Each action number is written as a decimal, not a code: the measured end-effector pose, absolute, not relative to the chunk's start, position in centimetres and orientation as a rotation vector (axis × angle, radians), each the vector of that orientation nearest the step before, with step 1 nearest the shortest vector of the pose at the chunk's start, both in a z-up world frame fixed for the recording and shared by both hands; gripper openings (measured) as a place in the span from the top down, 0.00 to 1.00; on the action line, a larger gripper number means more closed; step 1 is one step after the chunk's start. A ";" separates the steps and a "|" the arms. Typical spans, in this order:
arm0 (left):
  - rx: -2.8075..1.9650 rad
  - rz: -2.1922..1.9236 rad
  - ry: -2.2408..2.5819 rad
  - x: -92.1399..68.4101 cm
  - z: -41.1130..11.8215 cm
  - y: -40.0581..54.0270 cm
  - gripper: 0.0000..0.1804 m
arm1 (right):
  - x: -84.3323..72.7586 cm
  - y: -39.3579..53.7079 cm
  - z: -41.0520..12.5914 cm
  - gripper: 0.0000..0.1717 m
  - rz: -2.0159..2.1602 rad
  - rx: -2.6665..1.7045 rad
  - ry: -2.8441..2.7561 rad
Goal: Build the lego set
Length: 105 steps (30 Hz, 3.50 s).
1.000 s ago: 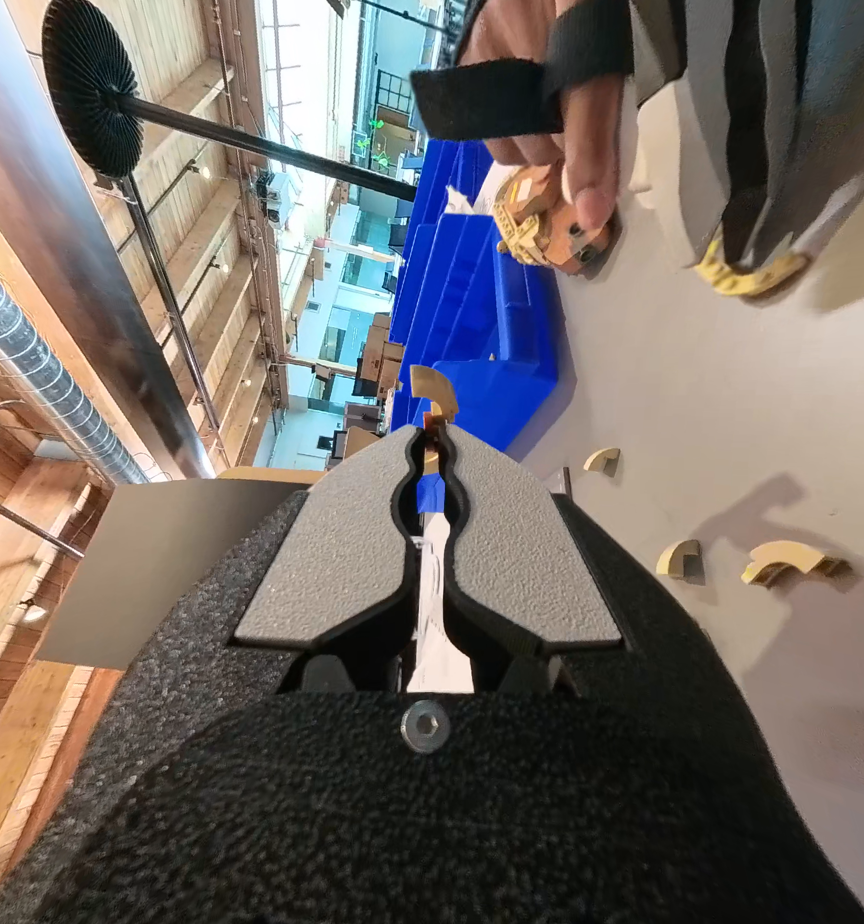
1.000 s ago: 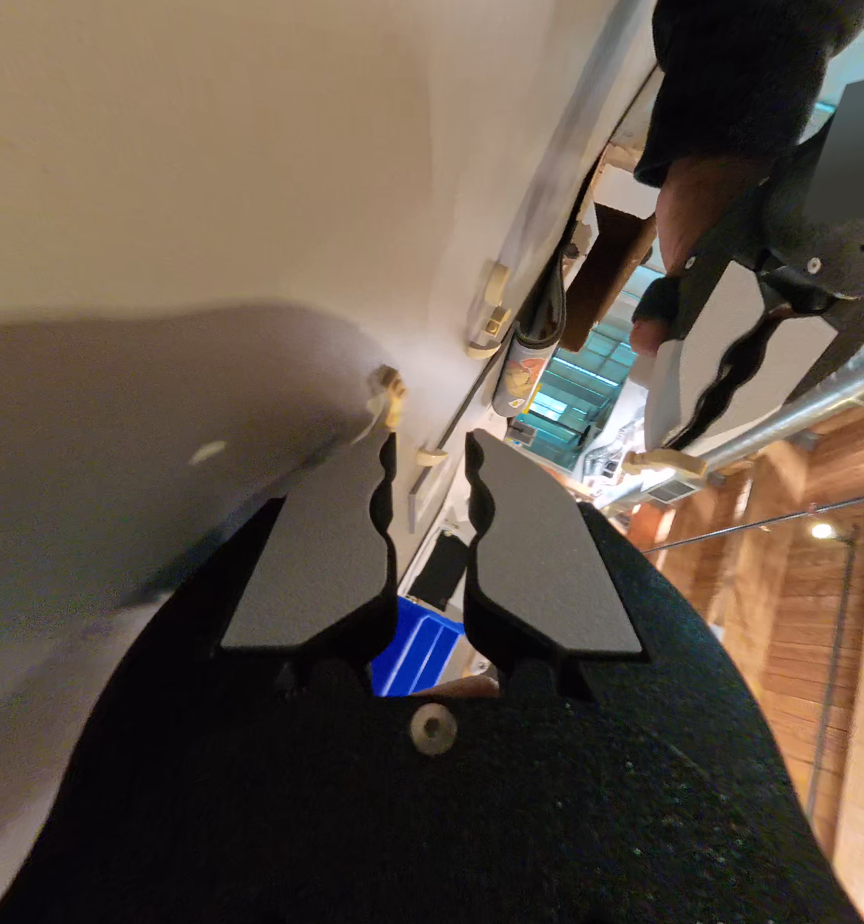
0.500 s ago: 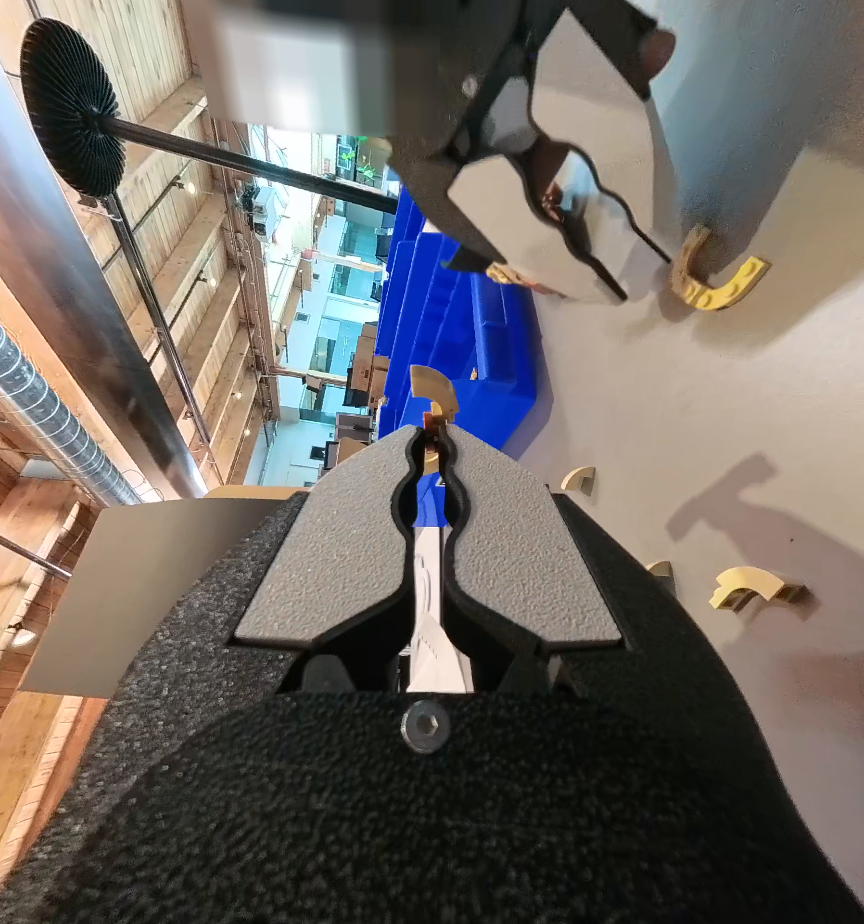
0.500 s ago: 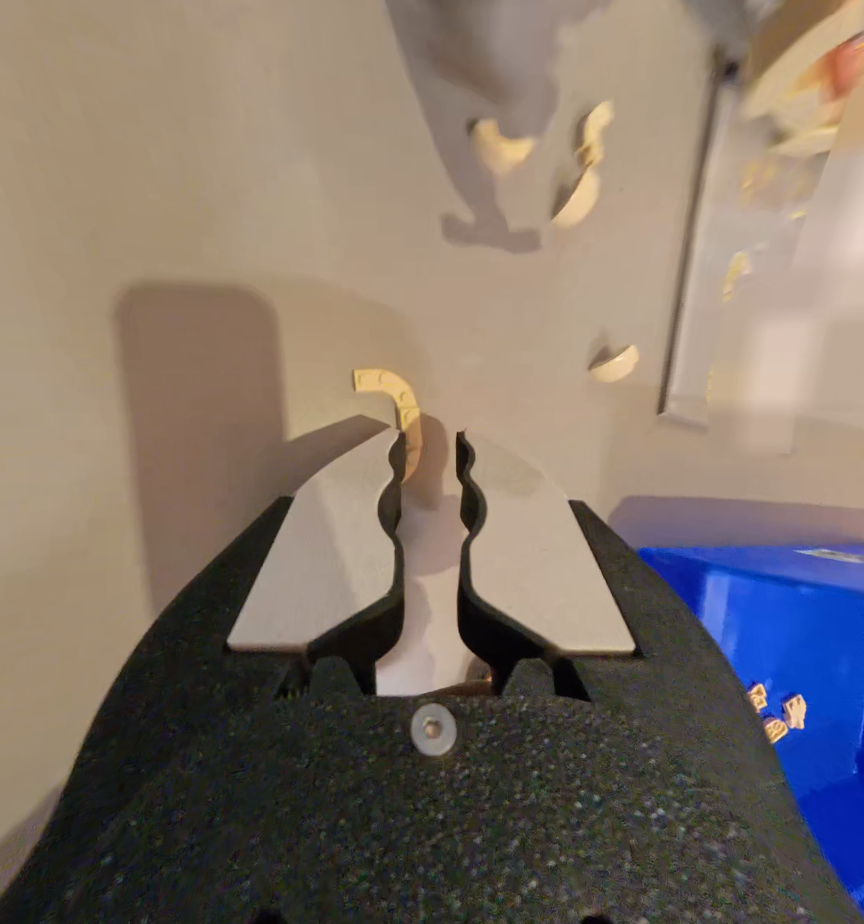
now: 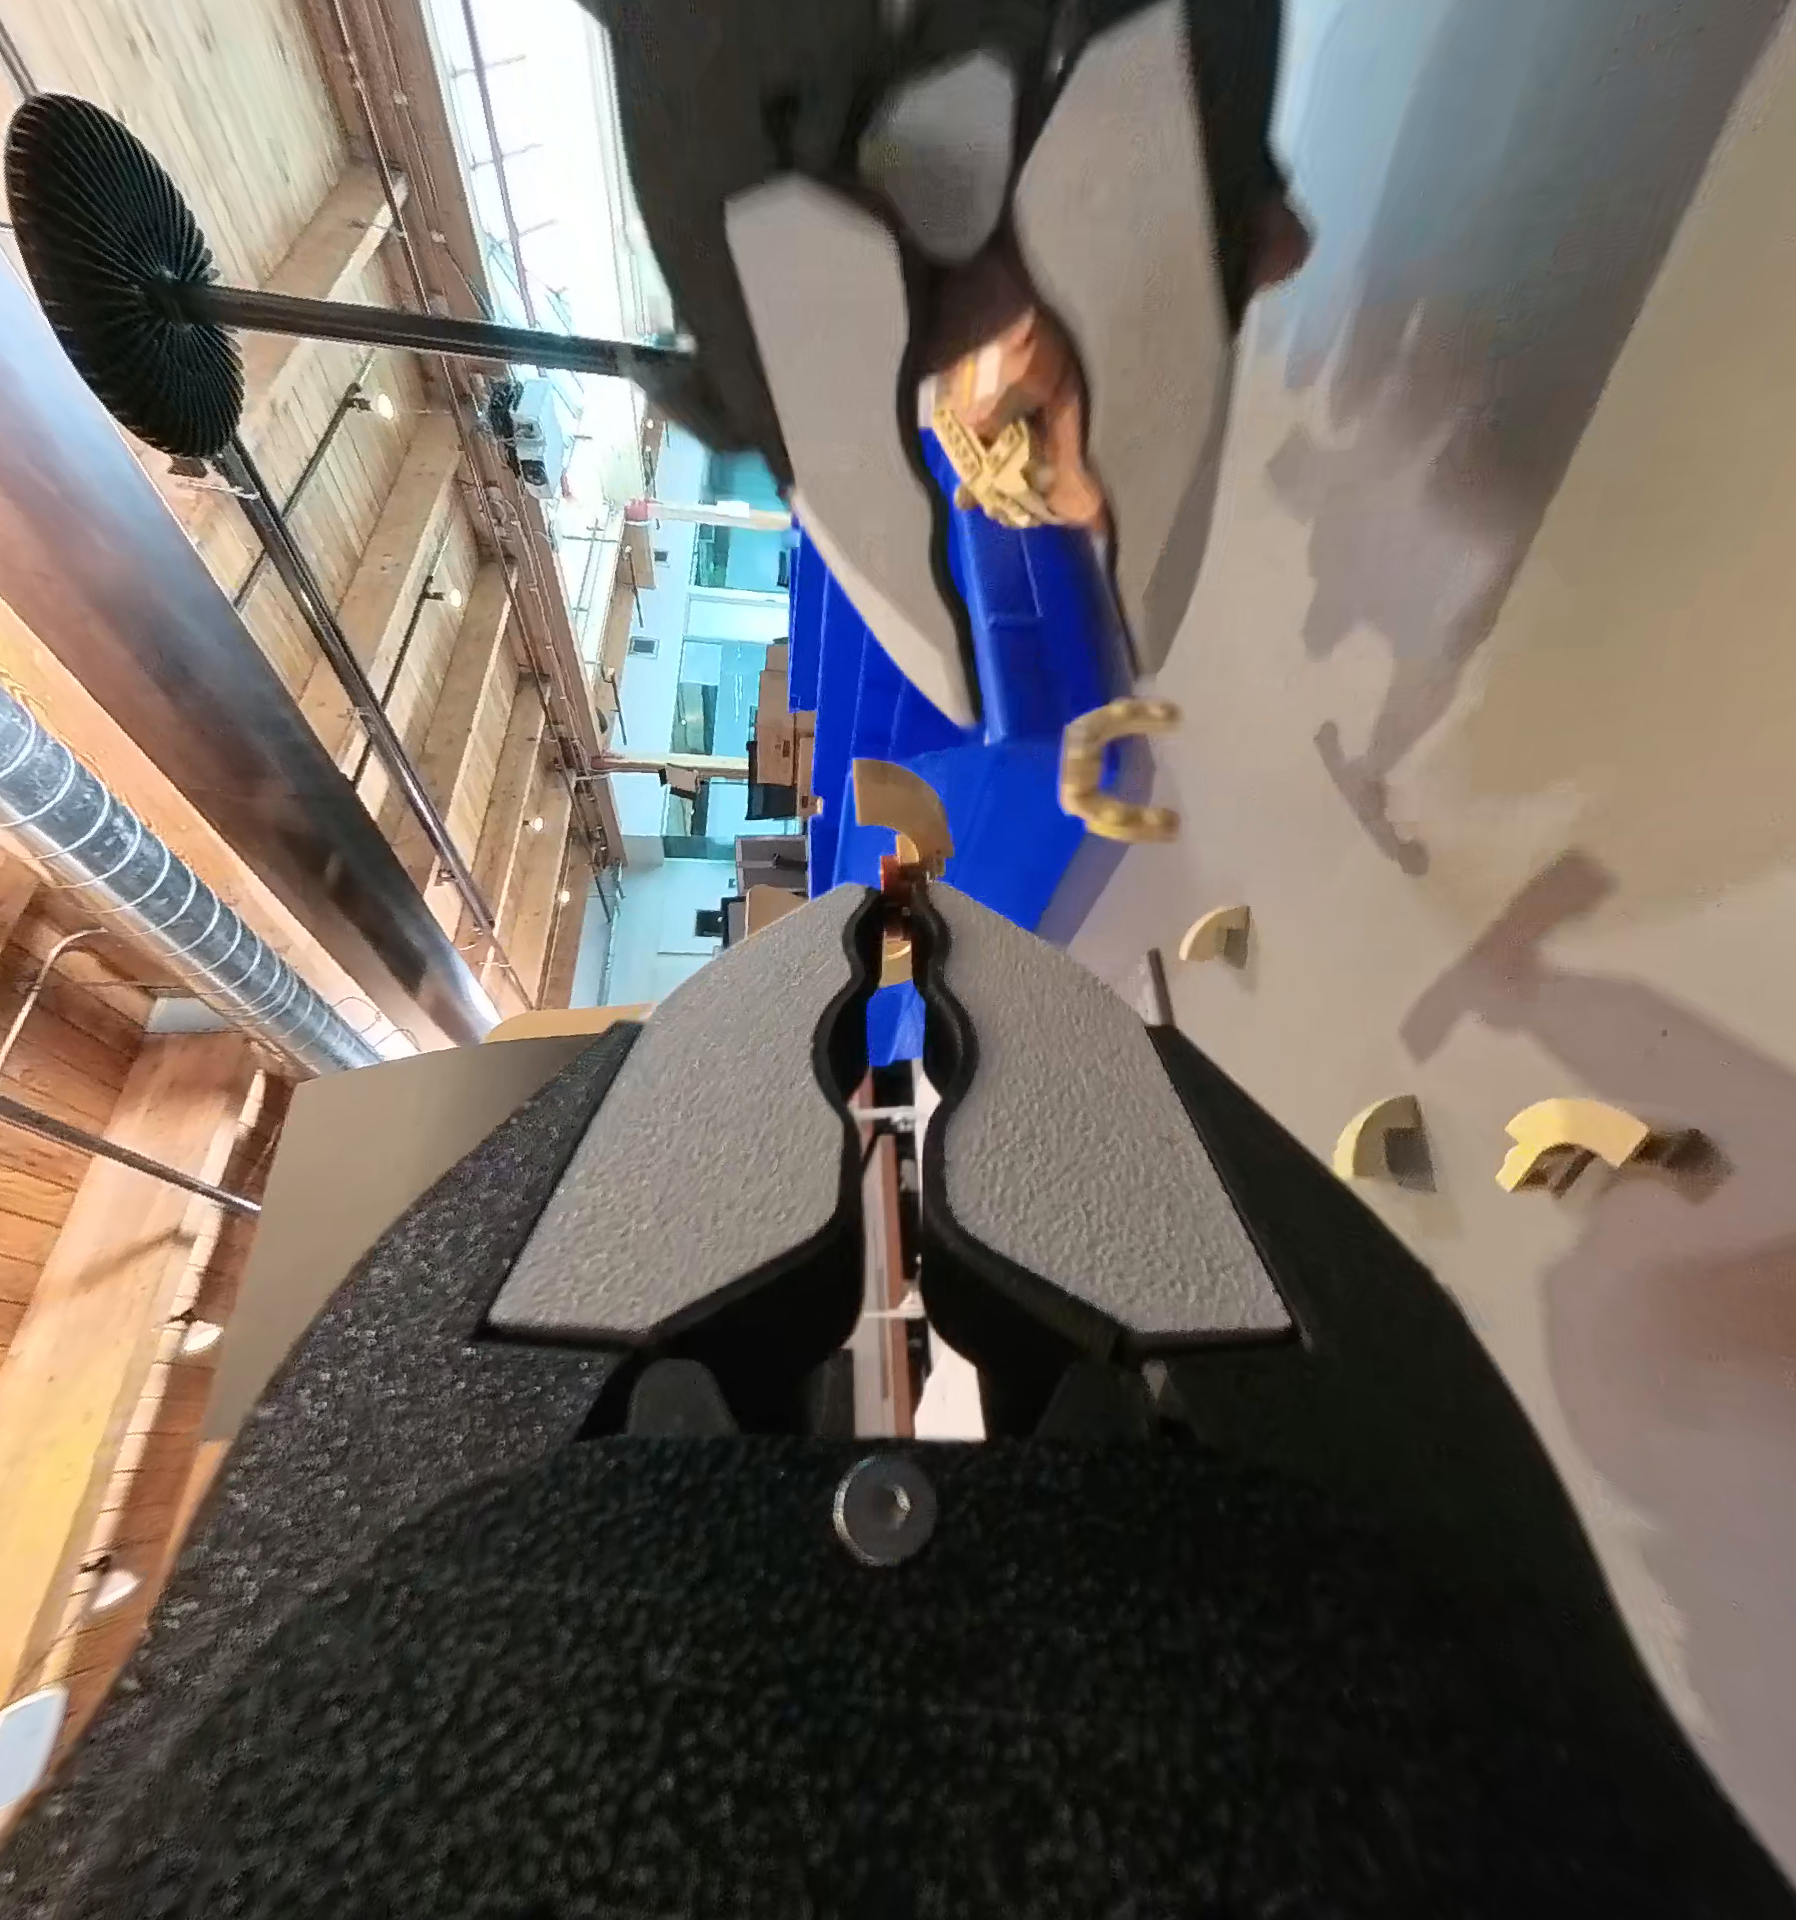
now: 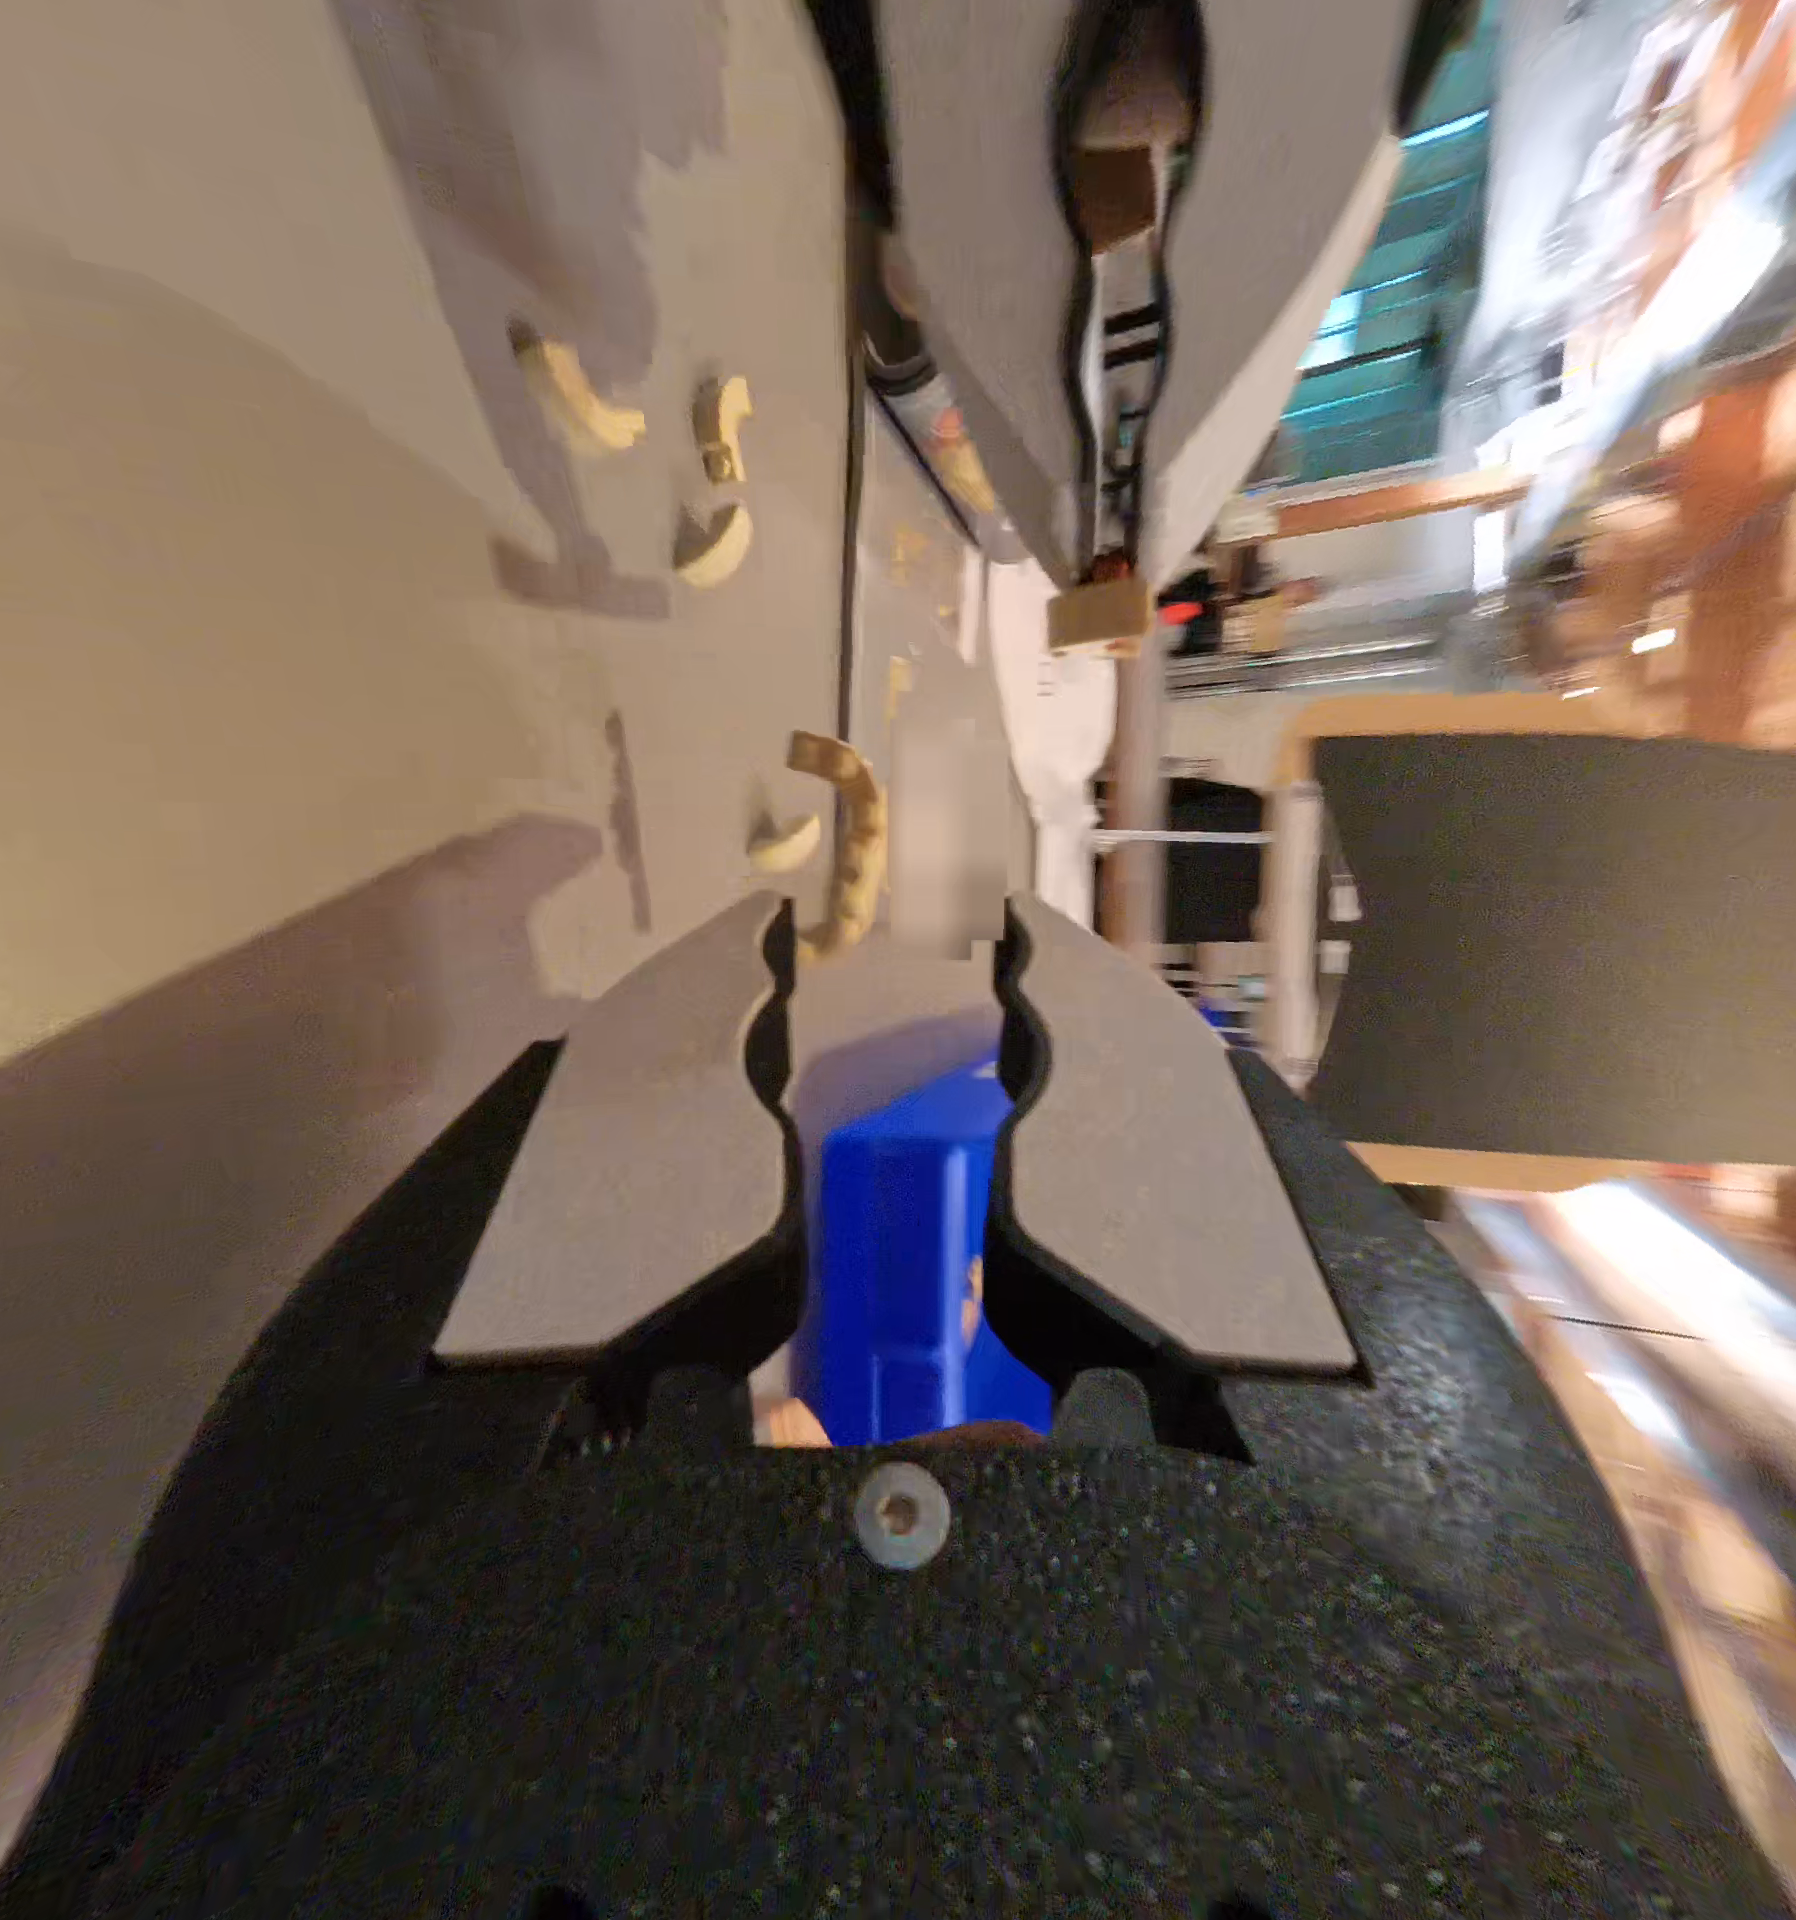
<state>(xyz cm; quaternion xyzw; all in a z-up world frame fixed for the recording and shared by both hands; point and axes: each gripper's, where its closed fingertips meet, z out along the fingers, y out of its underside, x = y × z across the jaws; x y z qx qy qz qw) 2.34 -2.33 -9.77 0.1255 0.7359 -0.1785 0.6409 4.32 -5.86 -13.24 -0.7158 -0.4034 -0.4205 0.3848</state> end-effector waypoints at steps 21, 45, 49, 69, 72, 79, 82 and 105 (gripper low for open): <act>0.234 -0.354 1.687 3.2 -10.1 -0.3 0.97 | 3.6 -4.9 -18.9 0.88 -0.436 -2.330 -0.946; 0.107 -0.293 1.606 4.1 -8.1 2.1 0.98 | 2.4 -8.9 -15.6 0.73 -0.539 -2.114 -0.687; 0.160 -0.353 1.641 3.5 -8.6 1.3 0.98 | 0.8 -7.4 -17.7 0.71 -0.172 -2.207 -0.639; 0.441 -0.387 1.730 0.6 -13.8 -1.4 0.98 | 1.1 -3.9 -20.1 0.72 0.217 -2.307 -0.656; 0.412 -0.414 1.704 0.7 -13.3 -1.5 0.98 | 1.4 -3.9 -18.6 0.72 0.242 -2.225 -0.618; 0.432 -0.419 1.640 0.4 -12.6 -2.7 0.98 | 0.4 -4.1 -11.7 0.72 0.323 -2.031 -0.577; 0.457 -0.423 1.624 0.0 -12.5 -3.4 0.98 | 0.0 -4.2 -11.7 0.72 0.318 -2.050 -0.615; 0.557 -0.397 1.613 -0.9 -13.0 -4.9 0.98 | -1.4 -5.1 -13.0 0.72 0.379 -2.158 -0.702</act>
